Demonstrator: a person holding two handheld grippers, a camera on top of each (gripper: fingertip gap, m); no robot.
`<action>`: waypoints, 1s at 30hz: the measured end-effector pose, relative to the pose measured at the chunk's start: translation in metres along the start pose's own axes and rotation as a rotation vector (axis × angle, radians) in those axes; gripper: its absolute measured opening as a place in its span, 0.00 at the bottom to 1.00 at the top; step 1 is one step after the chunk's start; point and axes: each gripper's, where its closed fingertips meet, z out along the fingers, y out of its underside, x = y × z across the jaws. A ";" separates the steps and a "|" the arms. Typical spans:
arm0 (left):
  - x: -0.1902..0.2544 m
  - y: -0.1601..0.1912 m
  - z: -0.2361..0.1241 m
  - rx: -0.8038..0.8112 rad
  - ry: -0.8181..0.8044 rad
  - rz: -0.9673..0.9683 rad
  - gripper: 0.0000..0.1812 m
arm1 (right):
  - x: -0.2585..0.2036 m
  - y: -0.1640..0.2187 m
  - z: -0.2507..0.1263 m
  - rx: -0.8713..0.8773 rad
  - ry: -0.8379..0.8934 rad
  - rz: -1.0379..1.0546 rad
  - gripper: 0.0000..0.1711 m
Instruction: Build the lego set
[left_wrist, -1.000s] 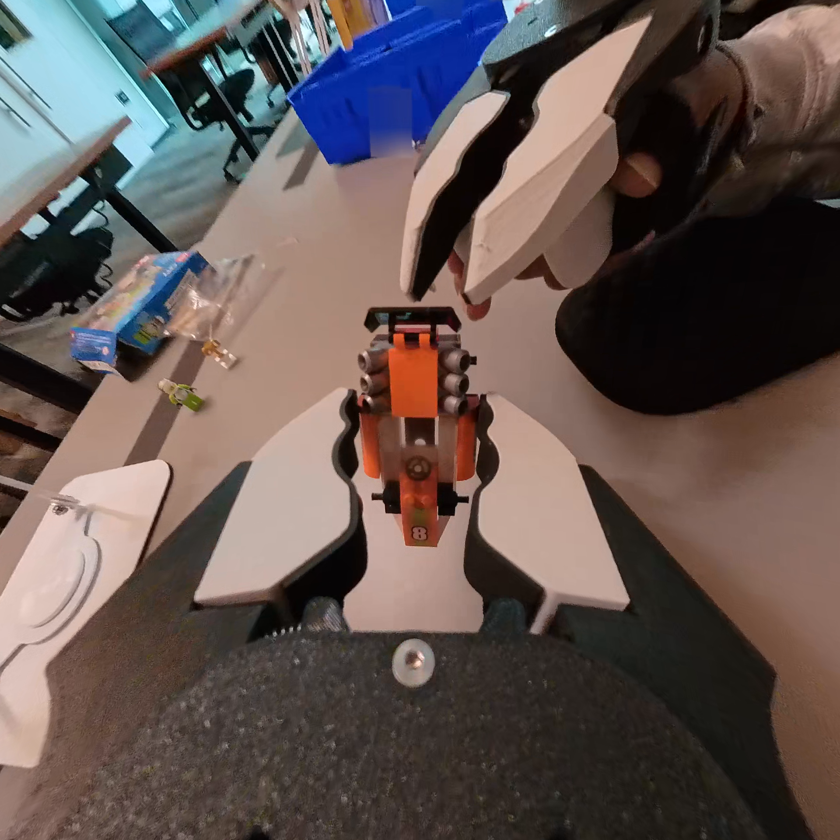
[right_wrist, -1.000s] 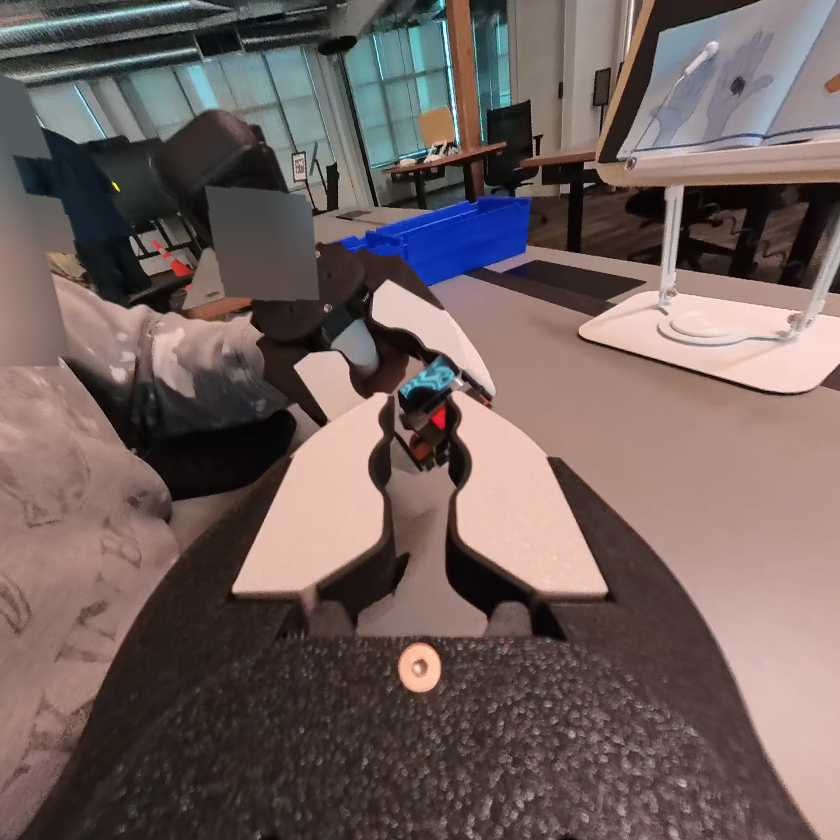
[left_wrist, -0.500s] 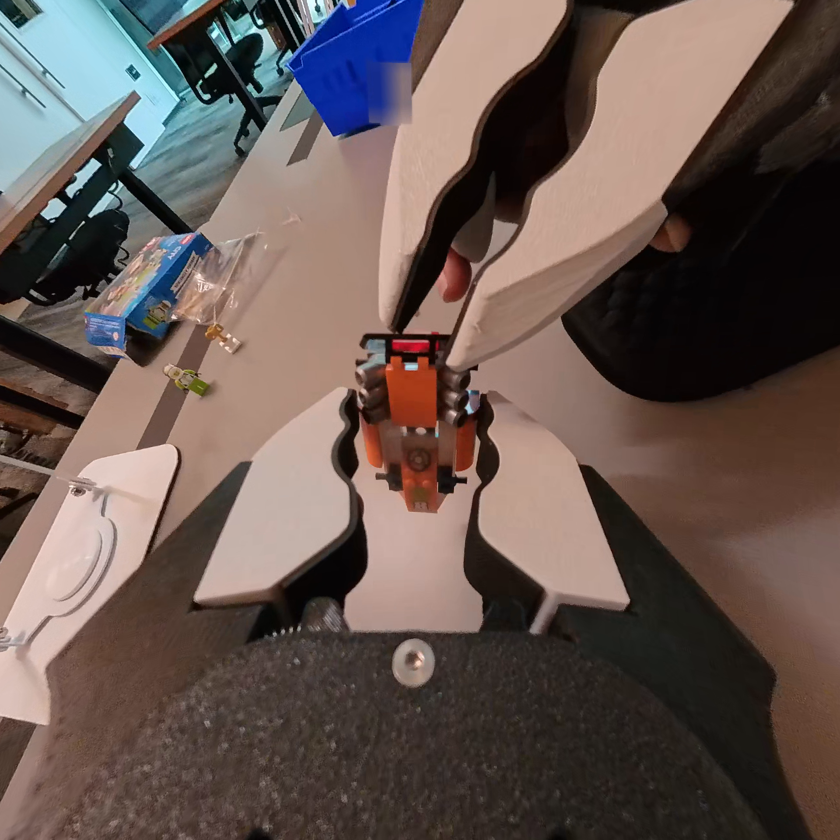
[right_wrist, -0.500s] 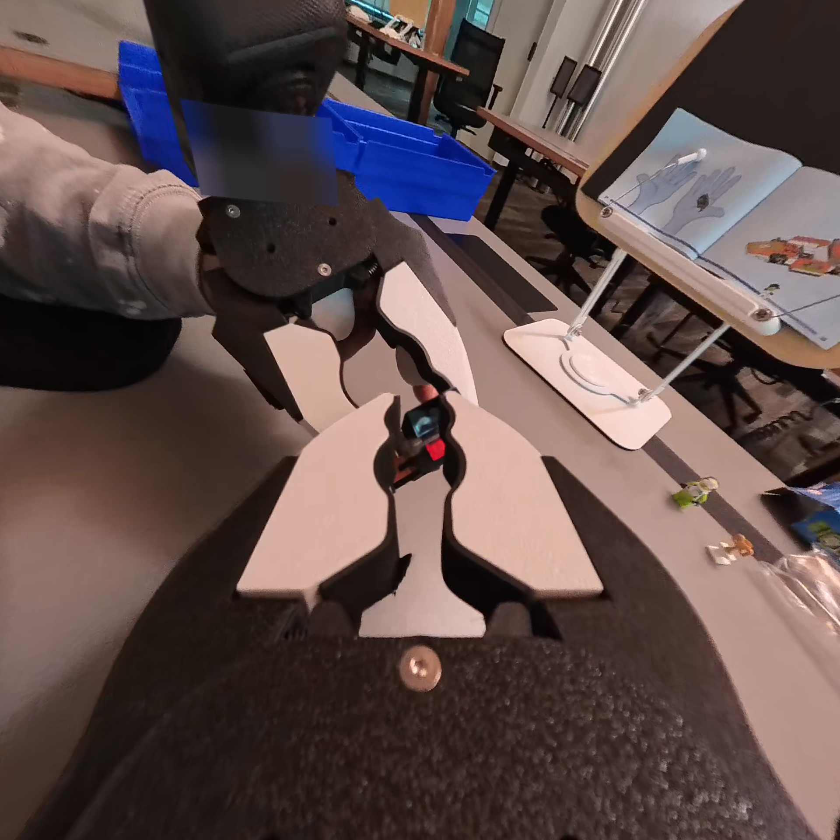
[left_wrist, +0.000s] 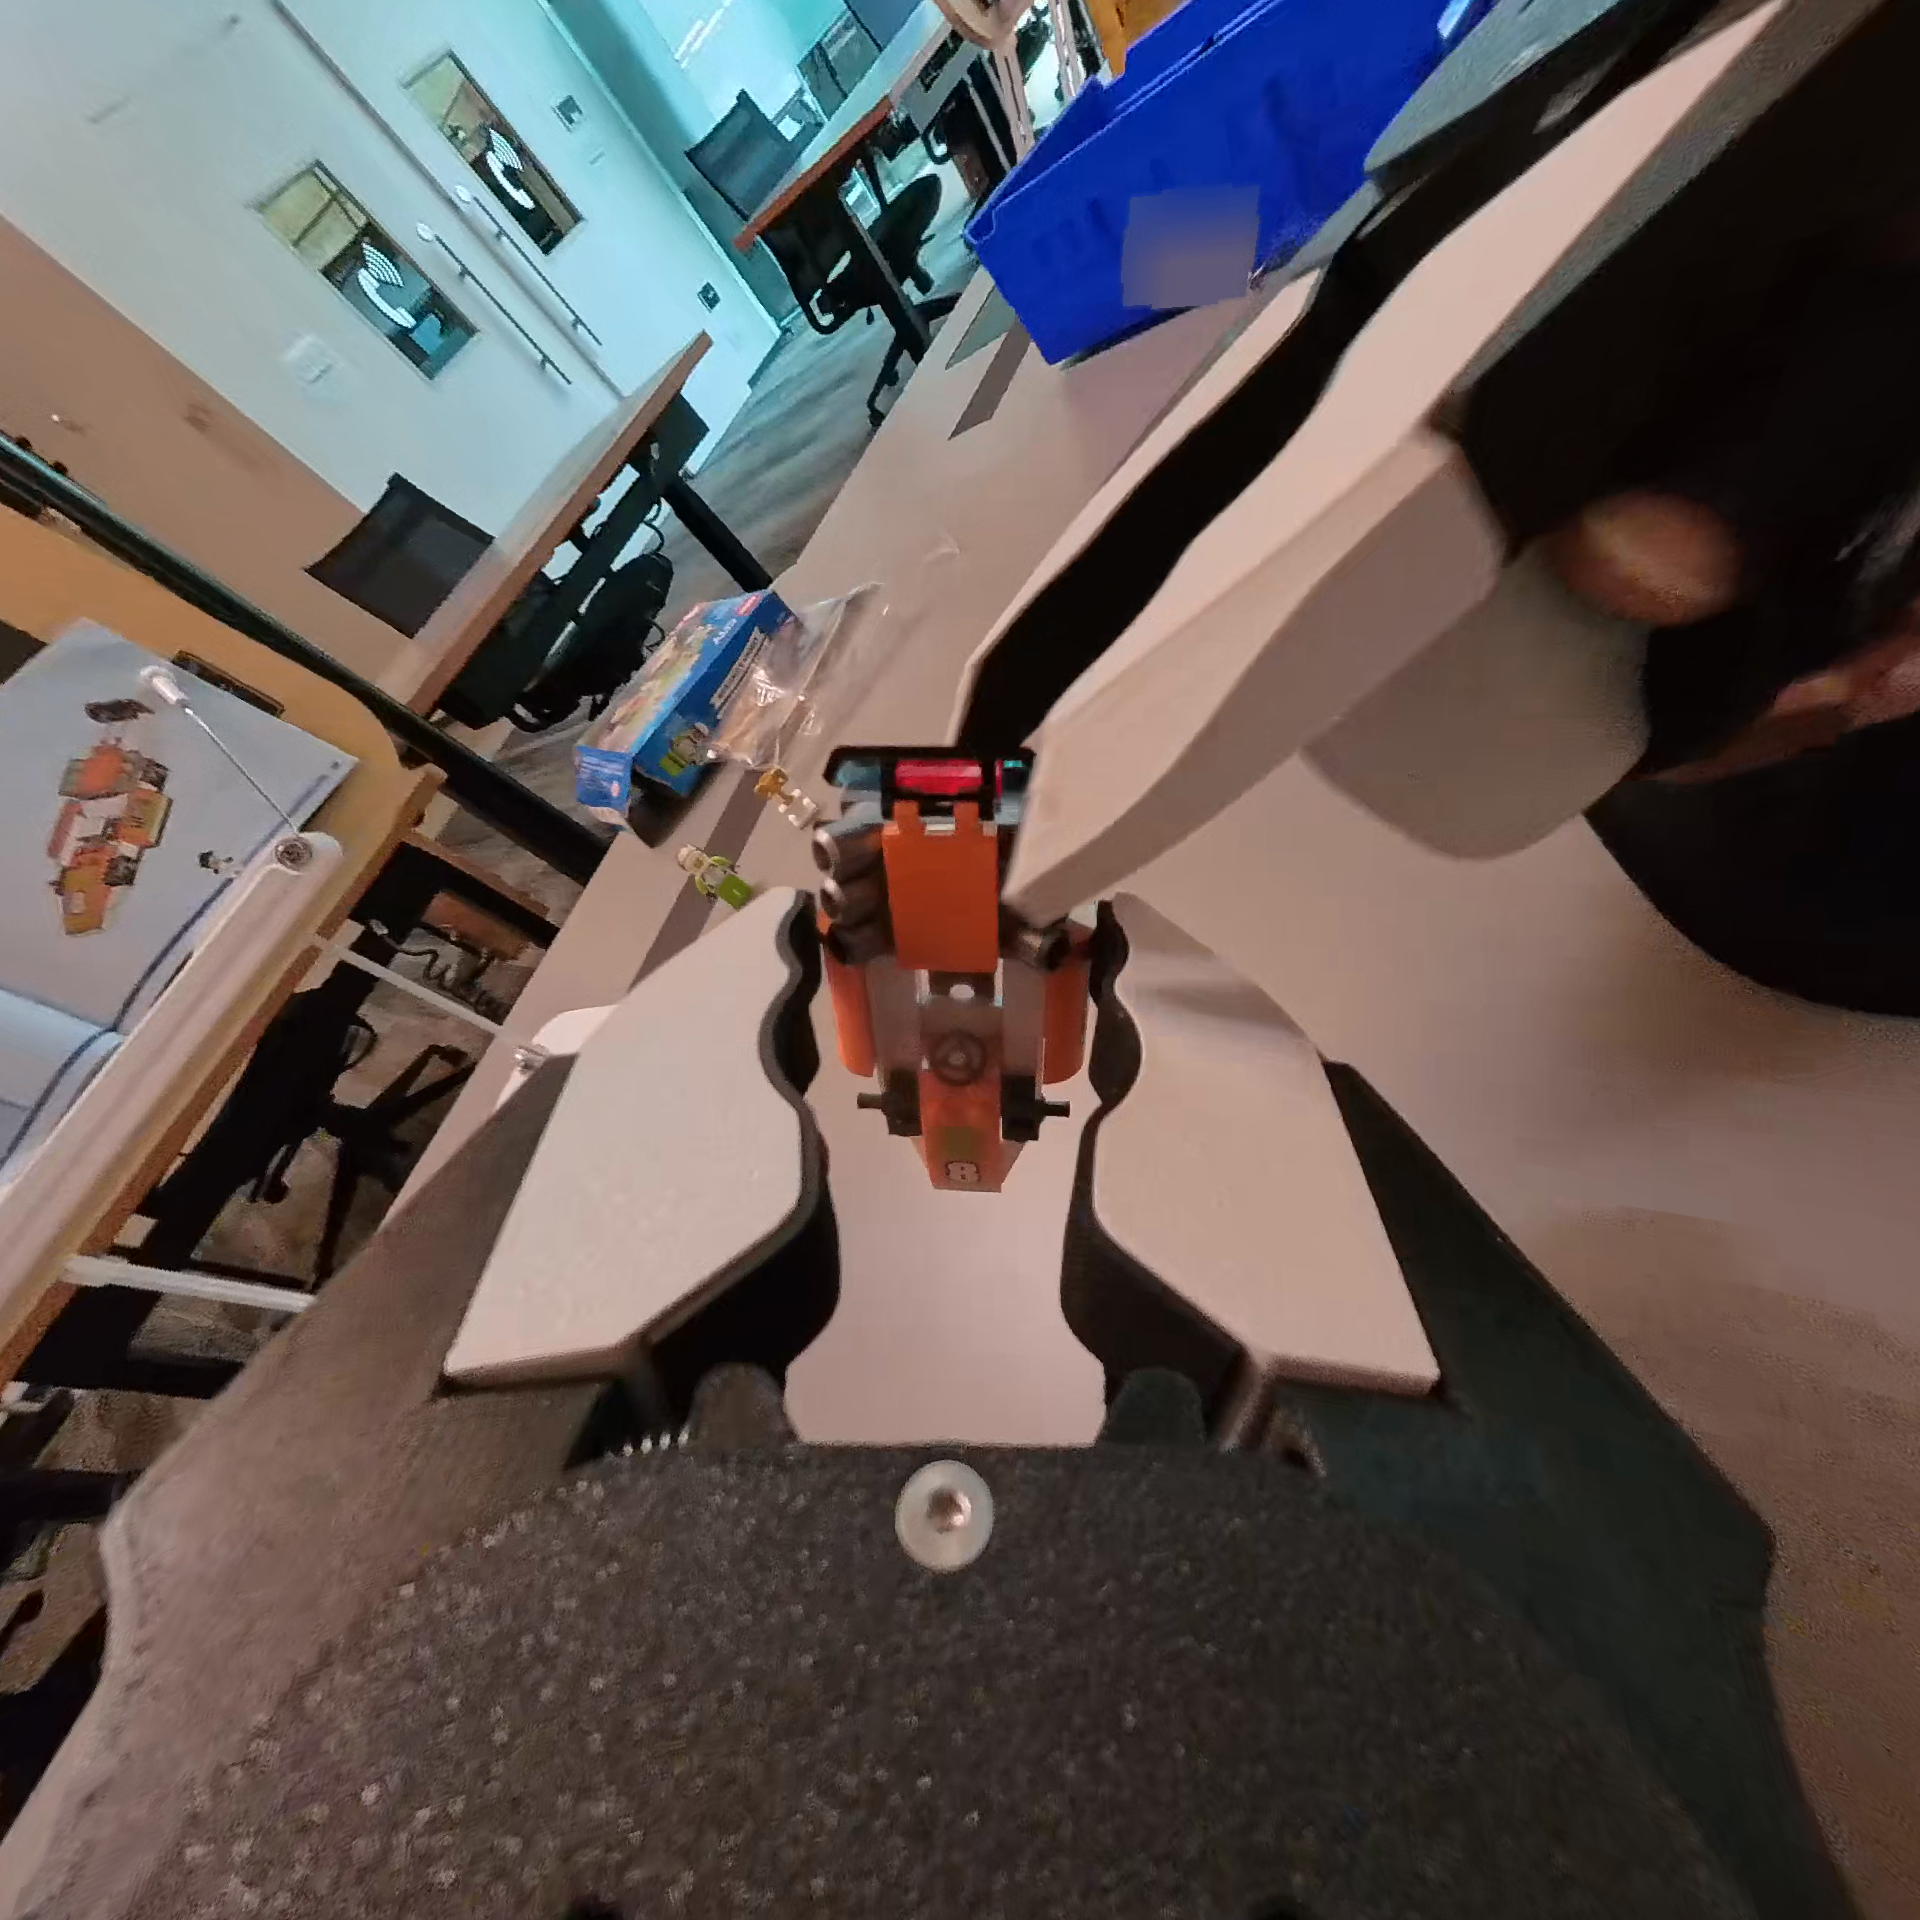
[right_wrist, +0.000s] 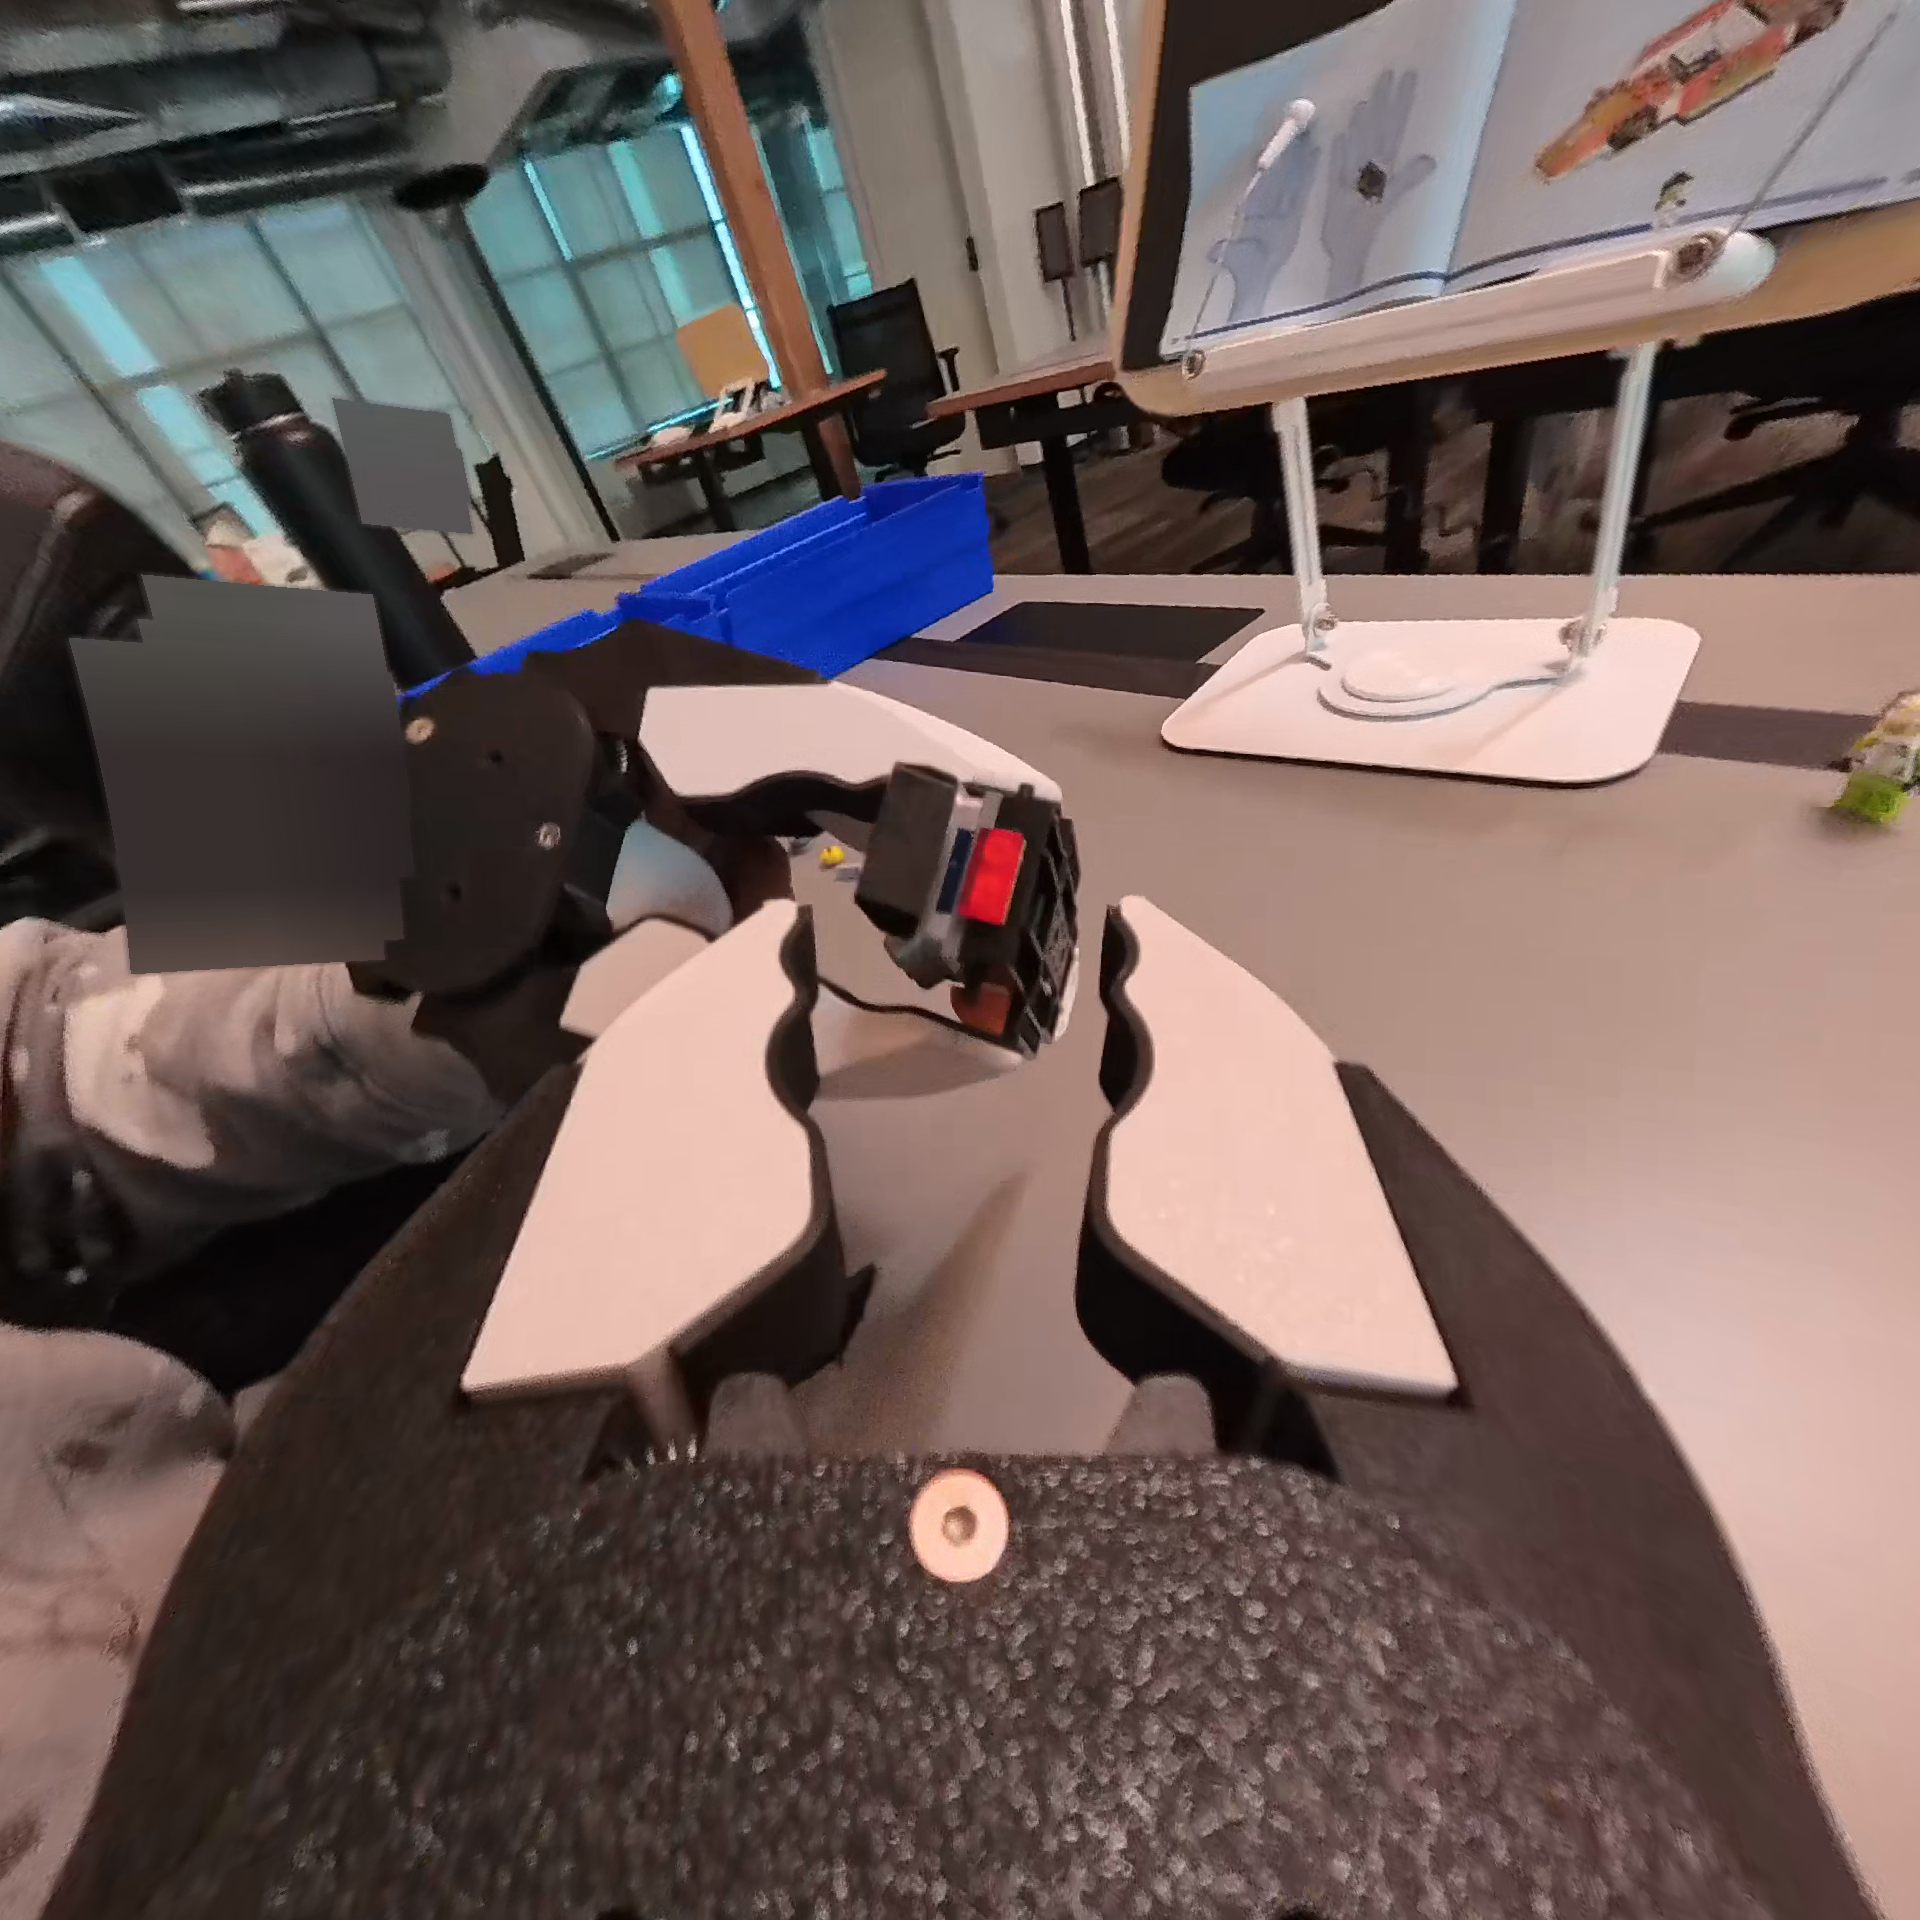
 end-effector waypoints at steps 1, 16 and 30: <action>0.002 -0.002 0.000 0.006 -0.005 0.004 0.28 | 0.001 0.002 0.003 -0.013 0.027 0.000 0.30; 0.008 -0.003 -0.015 0.050 0.196 -0.239 0.34 | -0.005 0.010 0.005 -0.127 -0.185 -0.020 0.16; 0.031 -0.014 -0.041 0.219 0.551 -0.434 0.10 | -0.043 0.011 -0.003 -0.265 -0.562 -0.445 0.16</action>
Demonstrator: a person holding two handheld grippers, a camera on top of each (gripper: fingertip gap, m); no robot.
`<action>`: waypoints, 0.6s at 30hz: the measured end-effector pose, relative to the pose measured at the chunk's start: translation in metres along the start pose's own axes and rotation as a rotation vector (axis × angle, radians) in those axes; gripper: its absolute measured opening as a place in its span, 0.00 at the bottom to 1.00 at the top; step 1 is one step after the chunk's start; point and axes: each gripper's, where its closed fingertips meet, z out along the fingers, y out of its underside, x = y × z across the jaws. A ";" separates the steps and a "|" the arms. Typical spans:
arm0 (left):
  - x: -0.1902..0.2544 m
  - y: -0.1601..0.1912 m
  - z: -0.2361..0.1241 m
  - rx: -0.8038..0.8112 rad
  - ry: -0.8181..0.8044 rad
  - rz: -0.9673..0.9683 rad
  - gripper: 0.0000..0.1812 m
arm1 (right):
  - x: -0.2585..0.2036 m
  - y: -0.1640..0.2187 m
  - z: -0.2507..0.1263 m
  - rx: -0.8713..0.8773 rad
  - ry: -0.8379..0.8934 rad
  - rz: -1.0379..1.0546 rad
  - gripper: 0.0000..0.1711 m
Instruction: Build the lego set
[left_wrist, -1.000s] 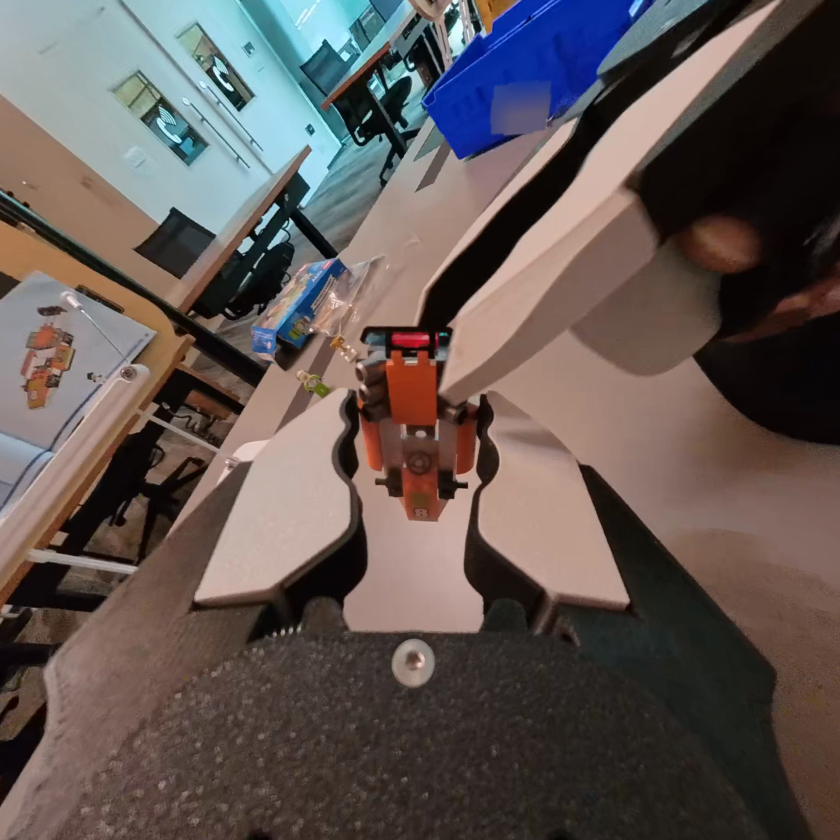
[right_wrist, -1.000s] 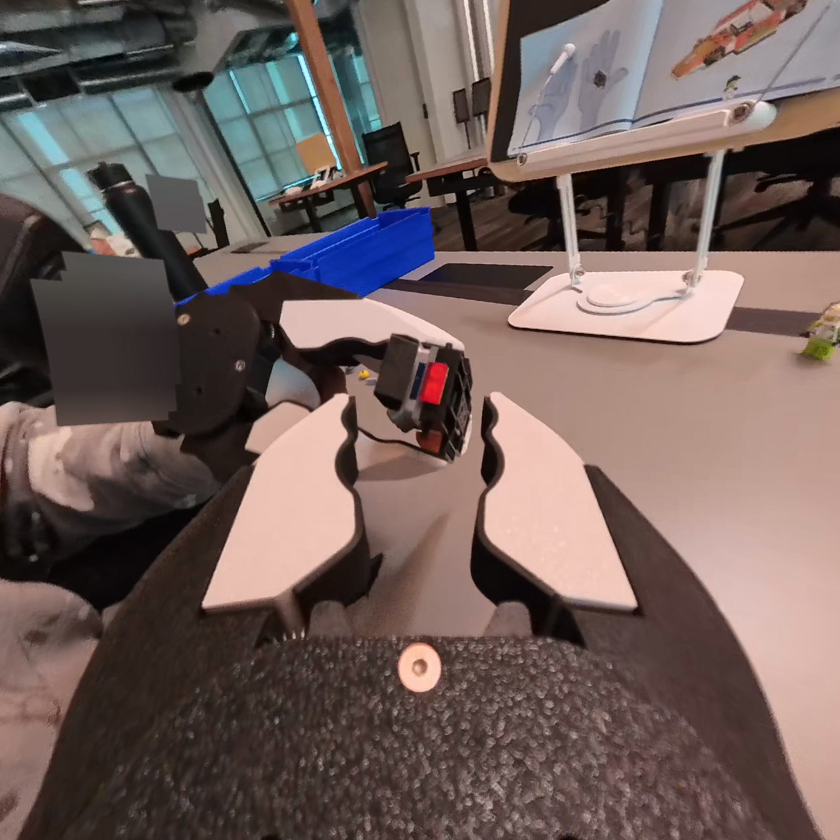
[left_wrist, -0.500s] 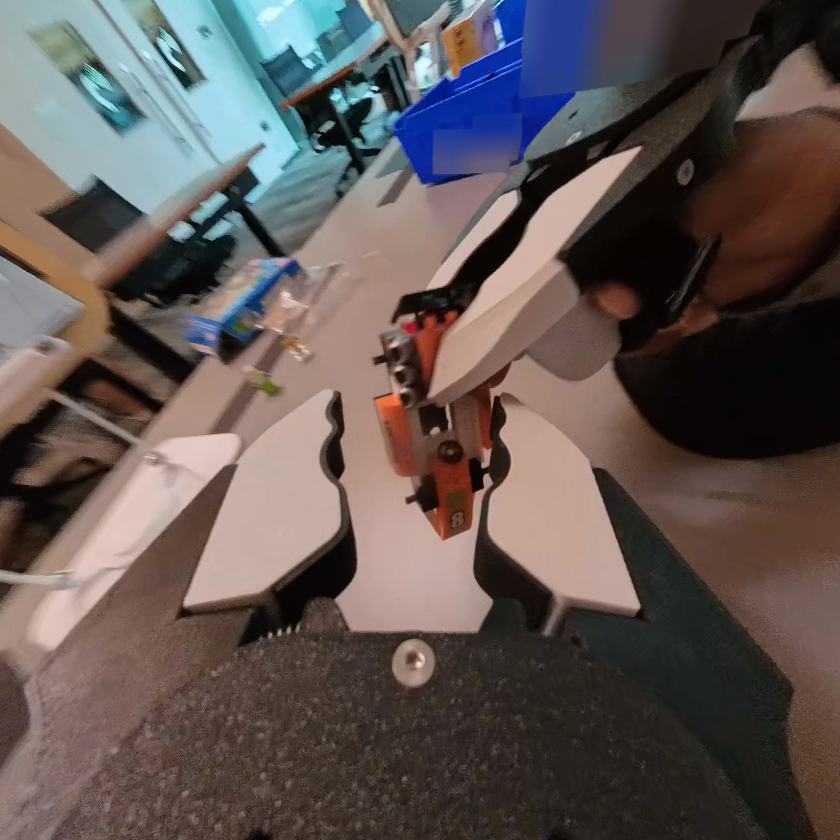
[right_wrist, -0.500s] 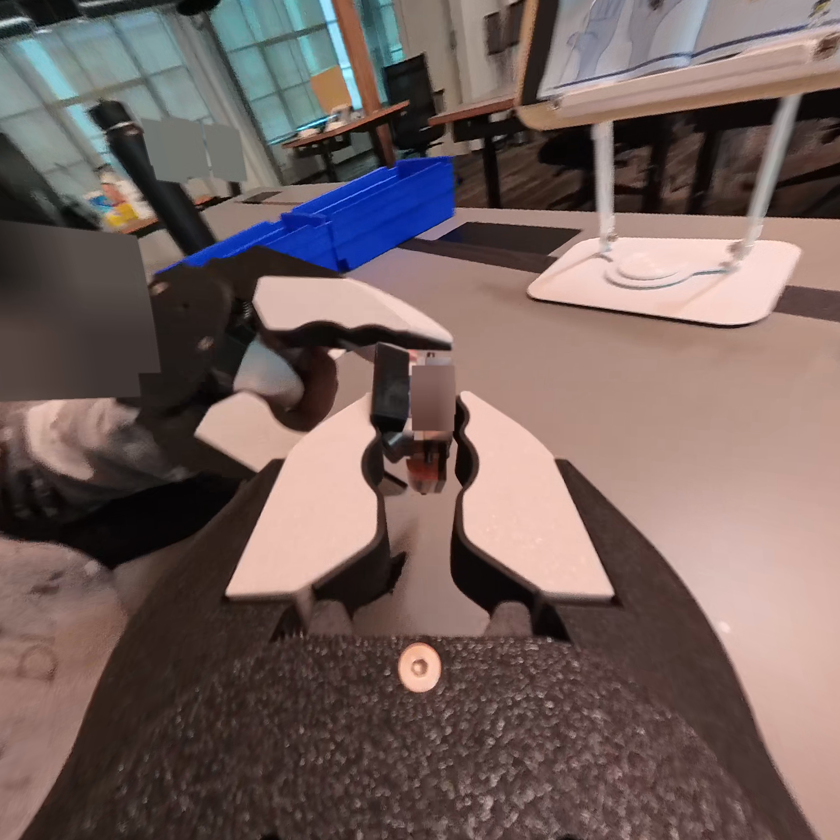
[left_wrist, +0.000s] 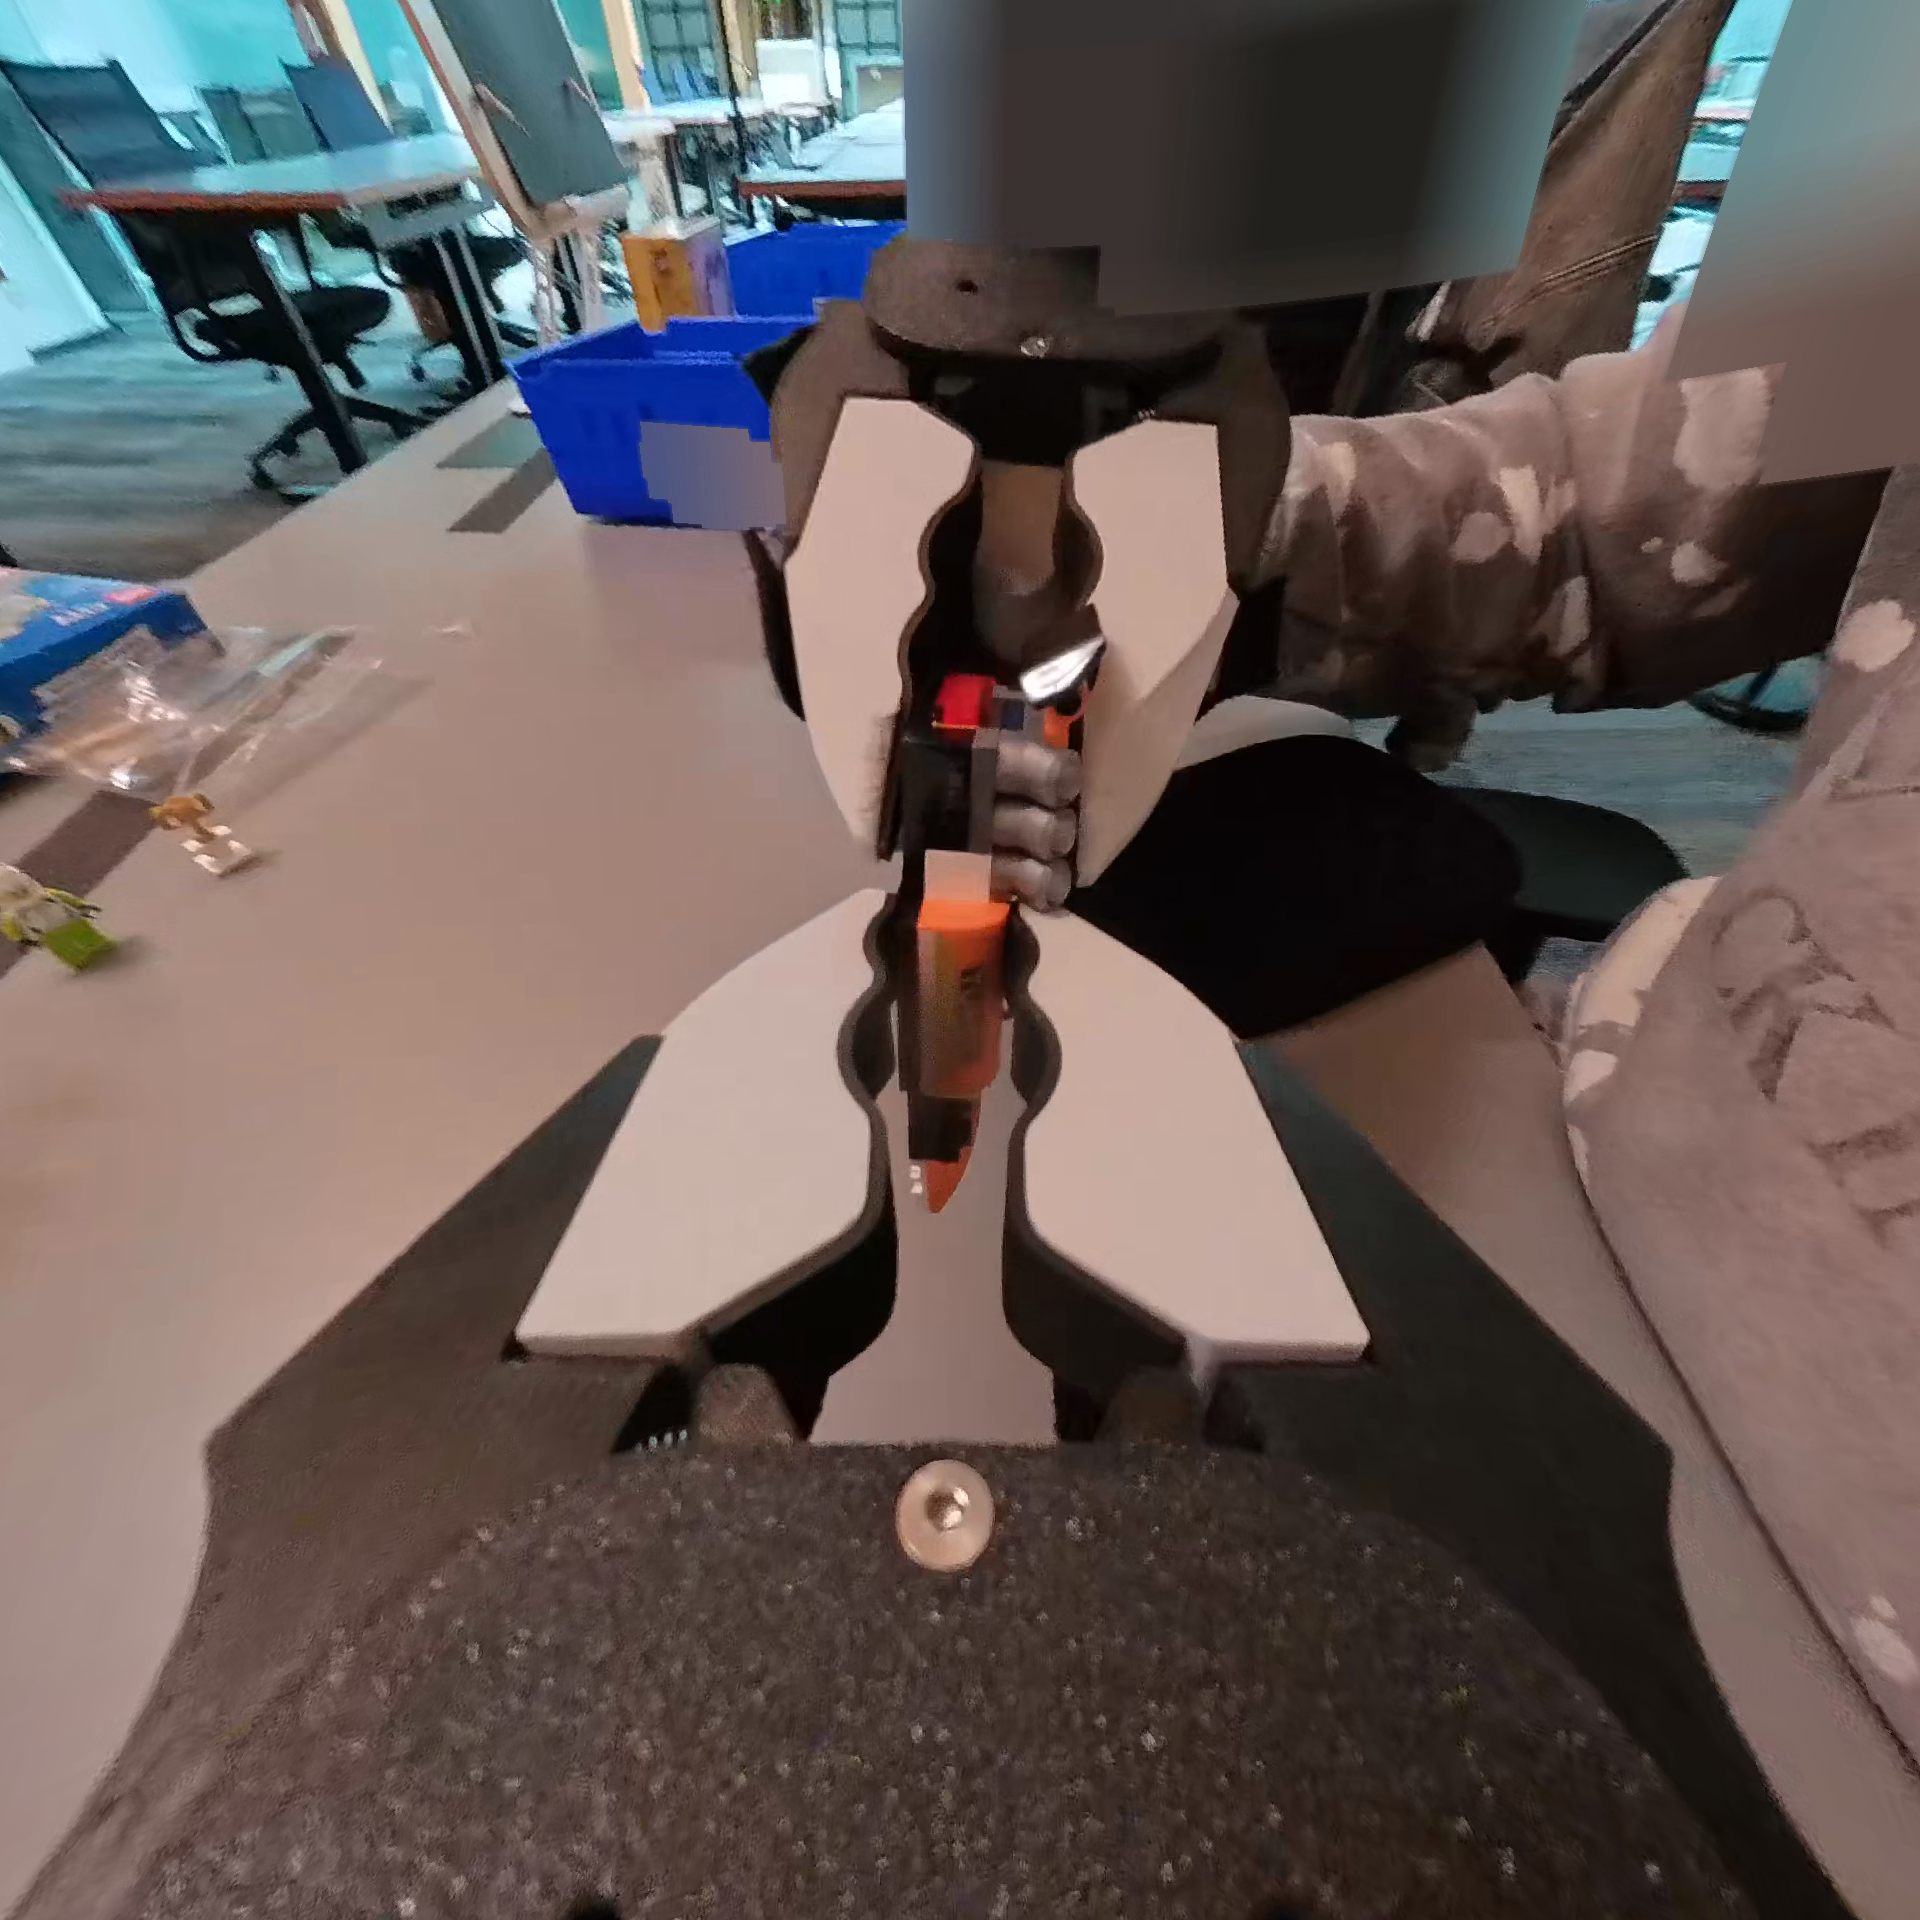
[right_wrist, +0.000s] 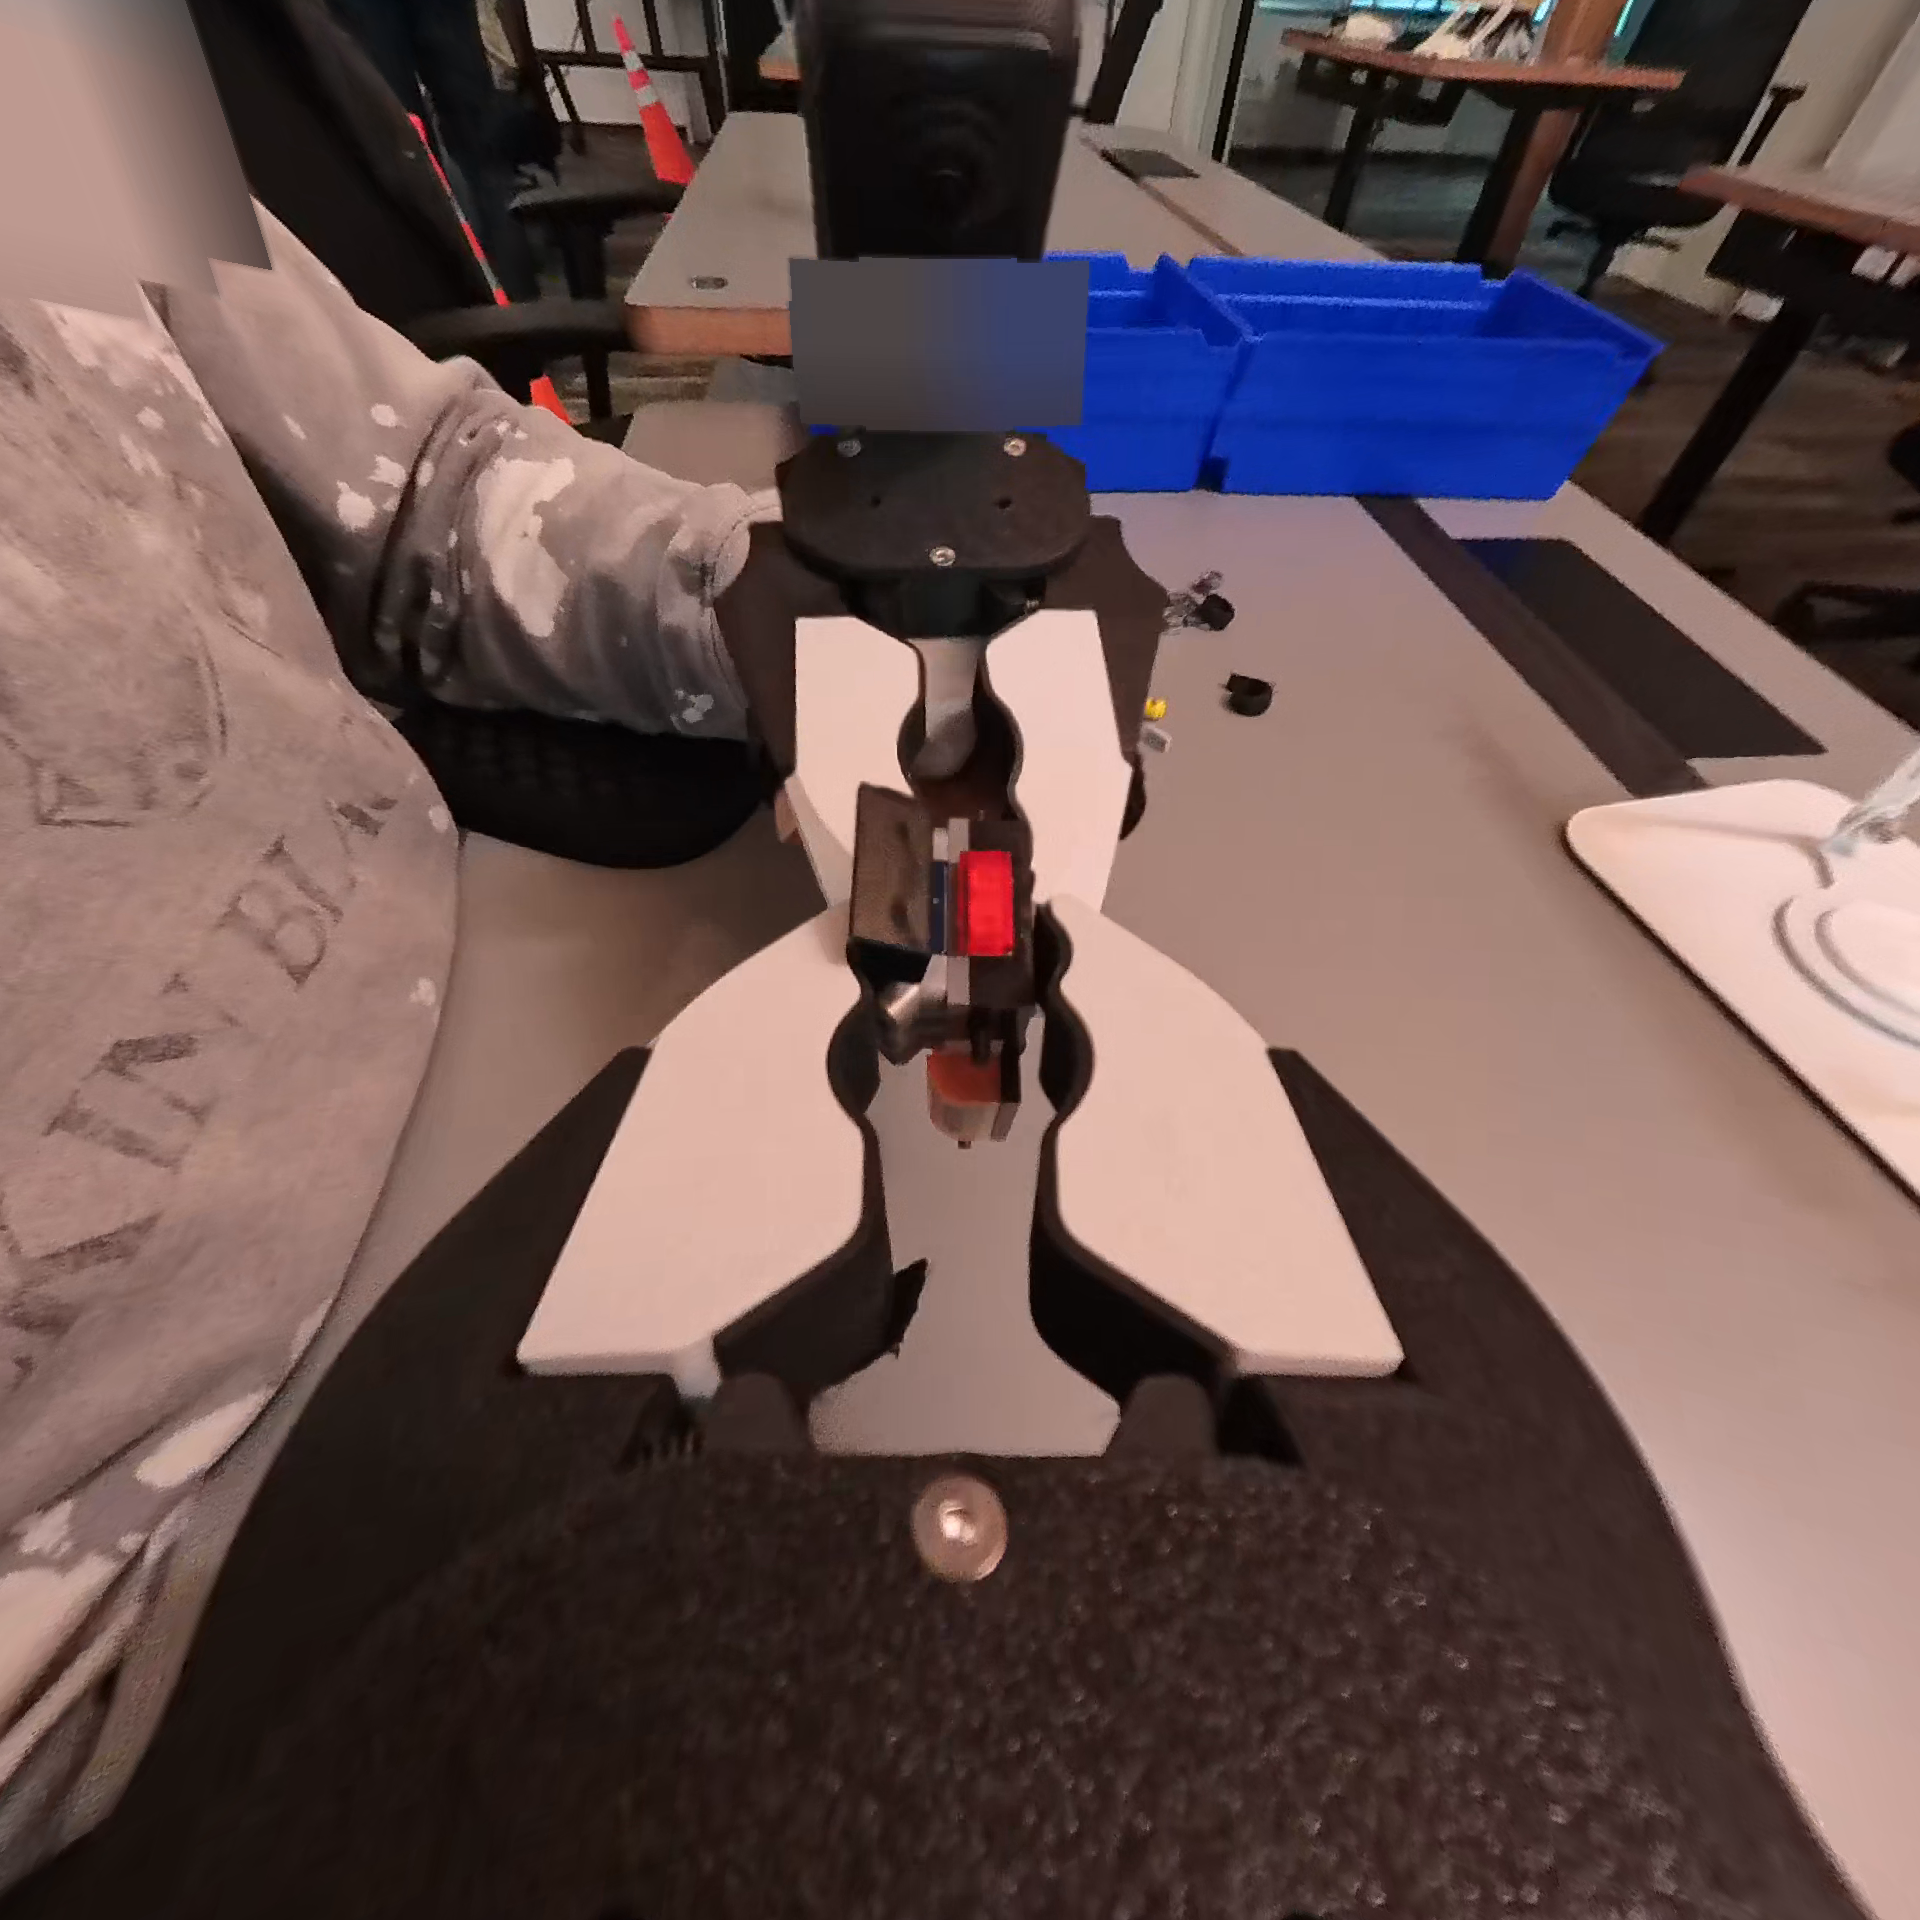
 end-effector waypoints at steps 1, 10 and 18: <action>-0.002 -0.001 0.000 0.008 -0.025 0.024 0.10 | 0.001 -0.001 0.000 0.000 0.023 -0.027 0.16; -0.025 0.001 -0.004 -0.063 -0.288 0.280 0.10 | 0.006 -0.018 -0.023 0.003 0.295 -0.359 0.13; -0.037 0.005 -0.006 -0.090 -0.349 0.204 0.10 | 0.013 -0.014 -0.022 -0.067 0.529 -0.627 0.03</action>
